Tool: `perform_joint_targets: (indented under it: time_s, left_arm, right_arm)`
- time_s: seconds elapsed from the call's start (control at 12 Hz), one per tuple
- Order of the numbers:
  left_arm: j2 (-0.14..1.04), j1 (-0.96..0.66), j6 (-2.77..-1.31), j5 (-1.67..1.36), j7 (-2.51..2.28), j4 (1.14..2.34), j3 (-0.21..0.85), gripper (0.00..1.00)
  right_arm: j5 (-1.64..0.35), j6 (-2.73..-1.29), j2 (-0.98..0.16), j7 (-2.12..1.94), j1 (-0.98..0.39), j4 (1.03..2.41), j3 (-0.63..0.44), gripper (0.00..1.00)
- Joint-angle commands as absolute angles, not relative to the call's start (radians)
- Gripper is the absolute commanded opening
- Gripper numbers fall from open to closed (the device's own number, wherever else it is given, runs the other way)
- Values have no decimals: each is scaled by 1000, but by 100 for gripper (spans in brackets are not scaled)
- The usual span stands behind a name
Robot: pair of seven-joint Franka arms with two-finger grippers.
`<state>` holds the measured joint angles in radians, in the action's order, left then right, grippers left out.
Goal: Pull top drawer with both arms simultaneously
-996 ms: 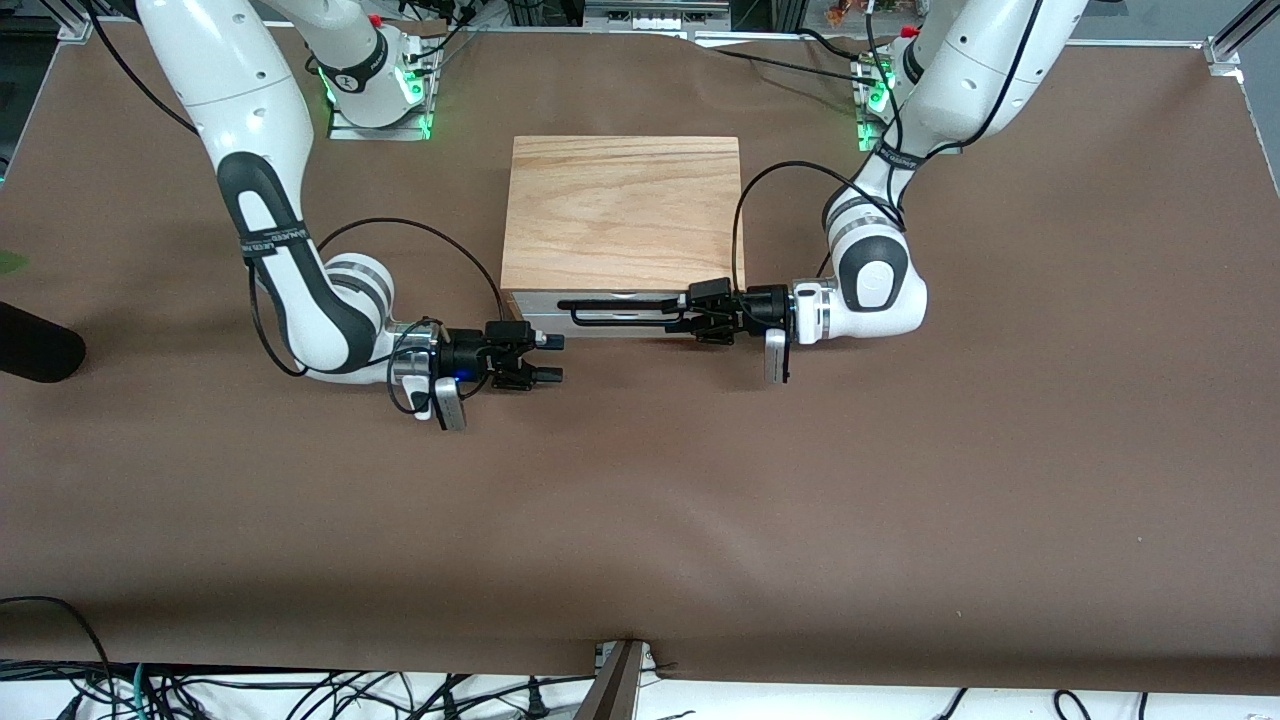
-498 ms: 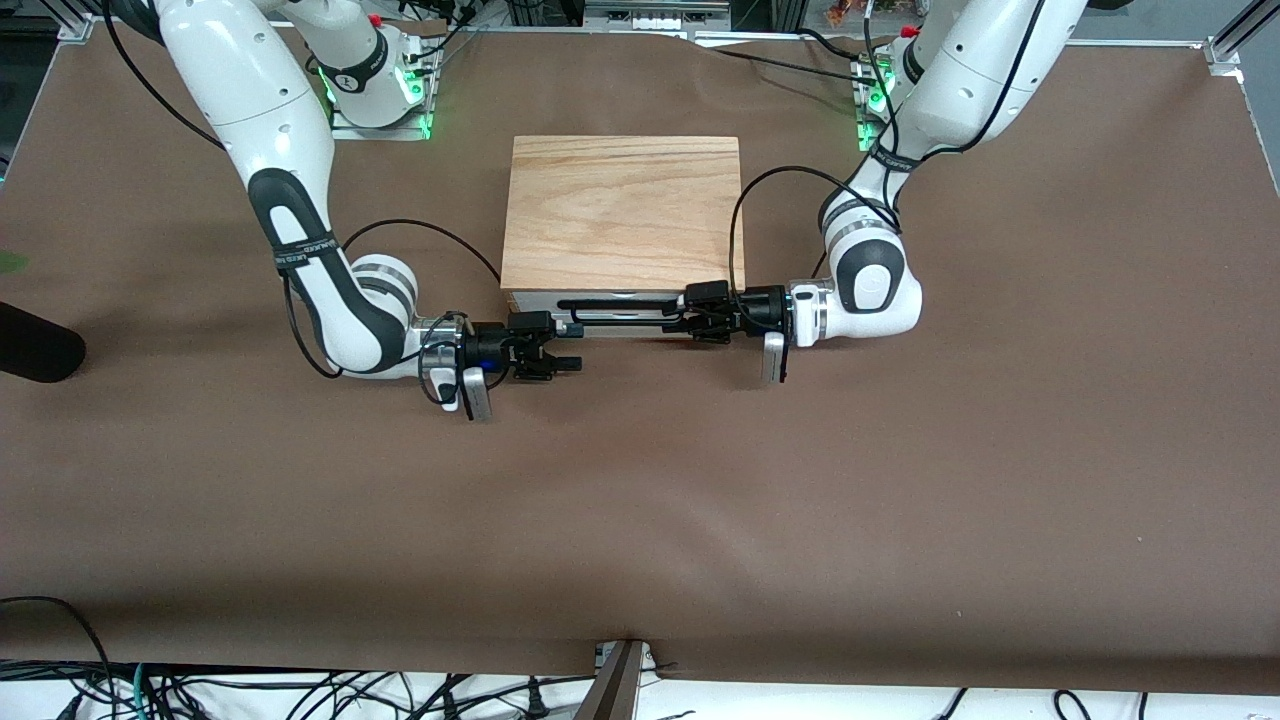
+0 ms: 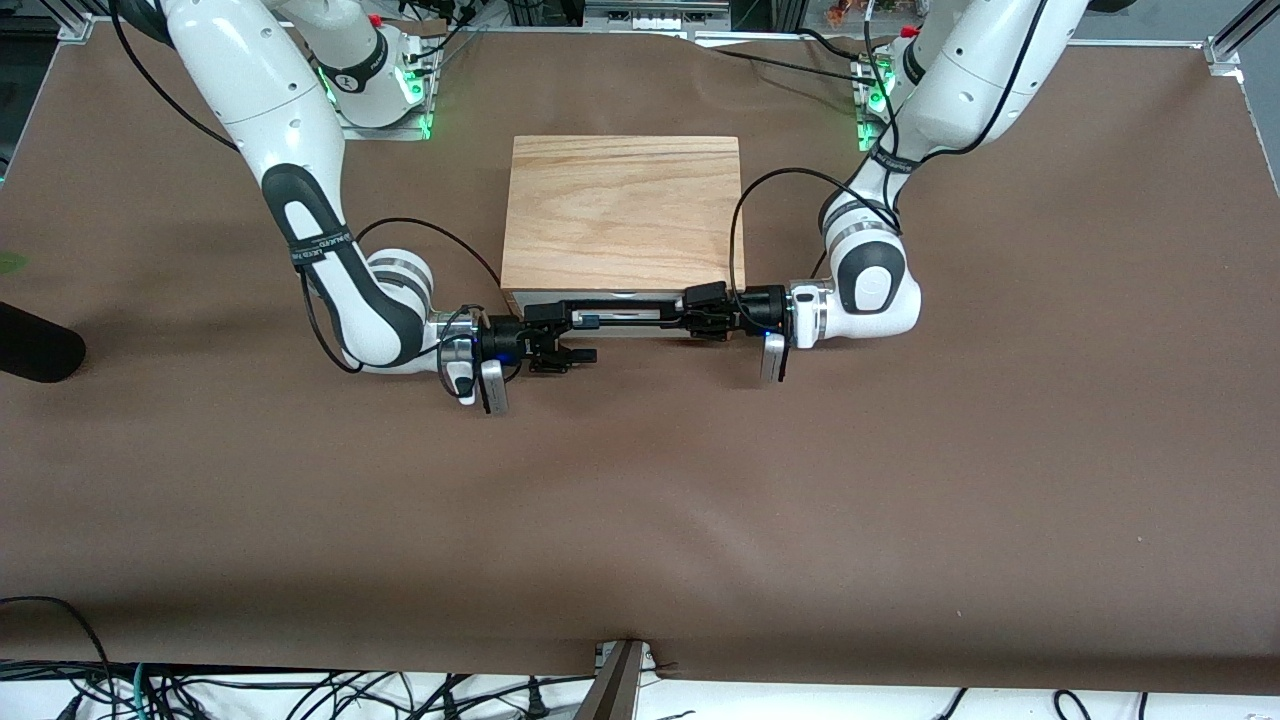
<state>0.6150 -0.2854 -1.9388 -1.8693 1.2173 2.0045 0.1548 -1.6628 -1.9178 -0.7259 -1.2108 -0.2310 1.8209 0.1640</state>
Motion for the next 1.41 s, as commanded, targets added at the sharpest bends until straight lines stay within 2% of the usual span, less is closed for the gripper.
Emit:
perform_joint_targets:
  time_s: [0.0, 0.17, 0.33, 0.58, 1.33]
  left_arm:
    - [635, -316, -1919, -1865, 1299, 2085, 176, 13]
    - [646, -316, -1916, -1865, 1299, 2085, 176, 0]
    - [657, -316, -1916, -1864, 1299, 2083, 176, 0]
    - [675, -316, -1907, -1864, 1298, 2072, 176, 0]
    - [701, -295, -1888, -1858, 1234, 2002, 166, 0]
  right_arm:
    - [-1683, -1927, -719, -1232, -221, 1835, 184, 99]
    - [-1683, -1925, -718, -1232, -221, 1835, 184, 88]
    - [-1683, -1925, -718, -1232, -219, 1832, 183, 75]
    - [-1683, -1924, -719, -1233, -219, 1833, 184, 66]
    - [-1678, -1879, -729, -1262, -215, 1878, 204, 66]
